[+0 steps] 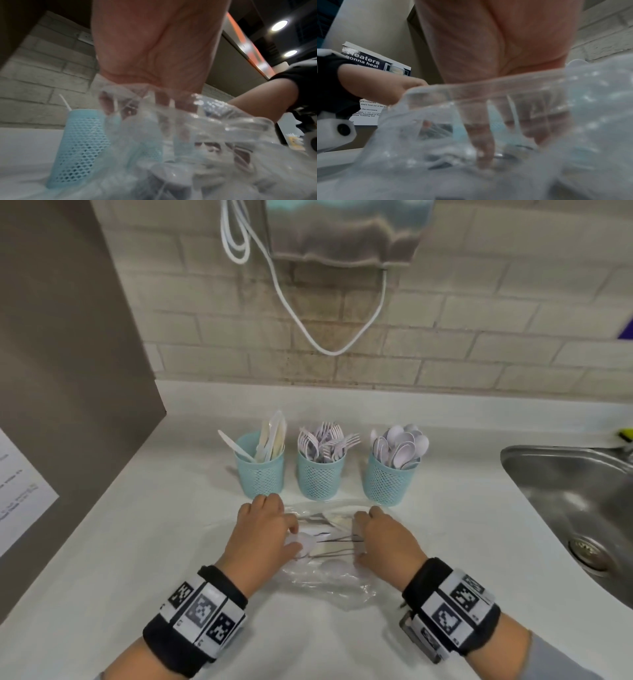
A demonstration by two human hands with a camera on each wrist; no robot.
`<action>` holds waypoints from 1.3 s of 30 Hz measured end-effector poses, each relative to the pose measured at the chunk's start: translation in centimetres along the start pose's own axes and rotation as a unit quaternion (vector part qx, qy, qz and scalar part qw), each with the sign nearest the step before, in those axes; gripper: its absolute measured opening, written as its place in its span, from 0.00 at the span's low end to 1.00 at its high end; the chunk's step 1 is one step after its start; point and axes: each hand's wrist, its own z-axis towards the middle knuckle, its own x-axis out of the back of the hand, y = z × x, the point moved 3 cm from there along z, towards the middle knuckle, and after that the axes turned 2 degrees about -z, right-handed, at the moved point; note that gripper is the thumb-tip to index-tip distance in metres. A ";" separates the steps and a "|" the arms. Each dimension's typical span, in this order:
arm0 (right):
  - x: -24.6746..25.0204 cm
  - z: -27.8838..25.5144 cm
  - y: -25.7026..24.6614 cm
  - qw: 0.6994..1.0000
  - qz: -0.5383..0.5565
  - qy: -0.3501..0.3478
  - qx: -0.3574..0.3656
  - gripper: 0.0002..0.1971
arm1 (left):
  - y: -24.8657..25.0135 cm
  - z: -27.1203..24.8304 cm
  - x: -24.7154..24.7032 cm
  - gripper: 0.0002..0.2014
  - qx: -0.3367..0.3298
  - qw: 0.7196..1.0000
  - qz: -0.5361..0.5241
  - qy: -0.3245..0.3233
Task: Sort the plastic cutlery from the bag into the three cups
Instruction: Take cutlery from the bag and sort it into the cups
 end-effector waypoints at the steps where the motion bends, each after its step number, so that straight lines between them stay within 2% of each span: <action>1: -0.1 0.0 -0.1 1.000 -0.018 0.000 -0.004 0.23 | -0.2 0.0 0.1 0.13 -0.003 0.999 -0.032 0.010; 3: -0.4 0.2 -0.3 0.999 -0.038 -0.017 -0.012 0.28 | -0.8 0.0 0.1 0.11 0.007 0.997 -0.072 -0.007; 6: -0.3 0.6 -0.6 0.997 -0.060 -0.041 -0.007 0.38 | -1.7 -0.2 -0.4 0.16 0.032 0.994 -0.047 -0.094; 9: 0.0 1.1 -0.7 0.996 -0.064 -0.049 0.027 0.39 | -2.2 -0.1 -0.9 0.19 0.031 0.987 -0.076 -0.137; 11: 0.1 1.2 -0.6 0.996 -0.041 -0.058 0.057 0.39 | -3.0 0.3 -0.3 0.13 0.057 0.977 -0.183 -0.092; 13: 0.1 1.0 -0.6 0.994 -0.011 -0.068 0.085 0.43 | -4.8 1.2 0.6 0.07 0.106 0.961 -0.257 0.011; 14: 0.0 0.9 -0.6 0.993 0.001 -0.072 0.093 0.45 | -5.8 1.7 0.9 0.06 0.125 0.962 -0.237 0.045; 15: -0.1 0.8 -0.7 0.993 0.007 -0.074 0.097 0.47 | -6.7 2.4 0.9 0.06 0.140 0.968 -0.203 0.050; 17: -0.5 1.0 -0.9 0.992 -0.011 -0.072 0.102 0.51 | -8.3 3.5 -0.2 0.08 0.162 0.978 -0.133 -0.008; 20: -1.0 1.6 -1.3 0.993 -0.022 -0.057 0.100 0.55 | -9.3 4.5 -2.3 0.16 0.169 0.976 -0.082 -0.110; 23: -1.2 1.9 -1.3 0.995 -0.024 -0.049 0.089 0.54 | -9.0 5.1 -2.7 0.14 0.160 0.976 -0.066 -0.133; 26: -1.3 1.8 -1.2 0.996 -0.025 -0.037 0.078 0.50 | -9.0 5.0 -2.9 0.16 0.153 0.974 -0.052 -0.159; 30: -1.4 1.7 -1.0 0.996 -0.006 -0.049 0.072 0.52 | -9.4 3.8 -0.1 0.08 0.119 0.976 -0.019 -0.181; 32: -1.3 1.7 -0.9 0.996 0.001 -0.049 0.074 0.50 | -9.2 3.0 3.4 0.04 0.111 0.982 -0.036 -0.149; 34: -1.1 1.8 -0.8 0.996 0.010 -0.050 0.072 0.49 | -8.9 2.5 7.4 0.07 0.119 0.982 -0.119 -0.086; 37: -0.5 1.8 -0.7 0.996 0.020 -0.052 0.072 0.50 | -8.7 3.4 12.2 0.07 0.116 0.968 -0.201 0.097; 39: -0.2 1.9 -0.7 0.996 0.030 -0.049 0.071 0.50 | -8.5 4.8 13.4 0.06 0.119 0.941 -0.252 0.195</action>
